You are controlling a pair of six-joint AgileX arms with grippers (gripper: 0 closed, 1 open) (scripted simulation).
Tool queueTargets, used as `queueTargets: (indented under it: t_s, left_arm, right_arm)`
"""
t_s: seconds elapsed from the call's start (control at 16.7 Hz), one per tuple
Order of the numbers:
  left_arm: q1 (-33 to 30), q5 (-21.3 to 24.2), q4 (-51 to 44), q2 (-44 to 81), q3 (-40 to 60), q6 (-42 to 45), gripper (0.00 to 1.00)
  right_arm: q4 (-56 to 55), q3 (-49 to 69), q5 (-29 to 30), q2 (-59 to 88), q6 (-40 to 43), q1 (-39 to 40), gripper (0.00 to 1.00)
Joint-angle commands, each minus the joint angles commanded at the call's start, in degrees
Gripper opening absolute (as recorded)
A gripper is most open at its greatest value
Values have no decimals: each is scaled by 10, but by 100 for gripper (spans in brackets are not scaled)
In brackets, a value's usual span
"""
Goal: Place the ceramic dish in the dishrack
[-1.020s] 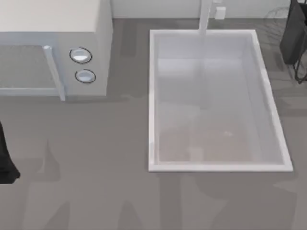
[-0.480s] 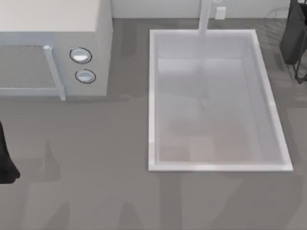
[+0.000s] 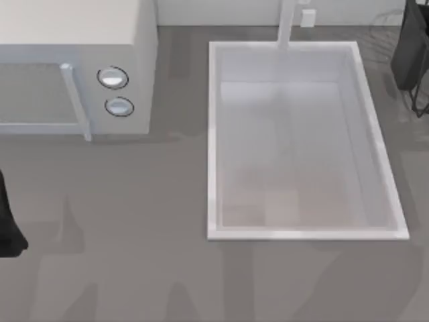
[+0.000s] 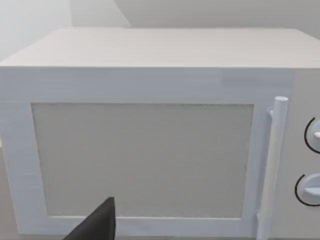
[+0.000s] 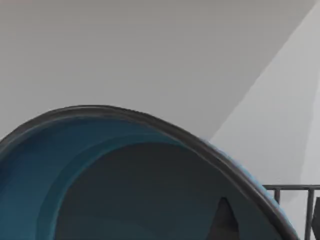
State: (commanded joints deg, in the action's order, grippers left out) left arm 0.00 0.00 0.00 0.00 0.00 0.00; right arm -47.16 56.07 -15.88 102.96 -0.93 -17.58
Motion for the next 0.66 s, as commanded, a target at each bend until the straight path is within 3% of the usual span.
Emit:
queueTargets:
  t_s: [0.3, 0.66]
  left_arm:
    - [0, 0, 0, 0, 0, 0, 100]
    - [0, 0, 0, 0, 0, 0, 100]
  right_arm:
    - [0, 0, 0, 0, 0, 0, 98]
    - [0, 0, 0, 0, 0, 0, 100]
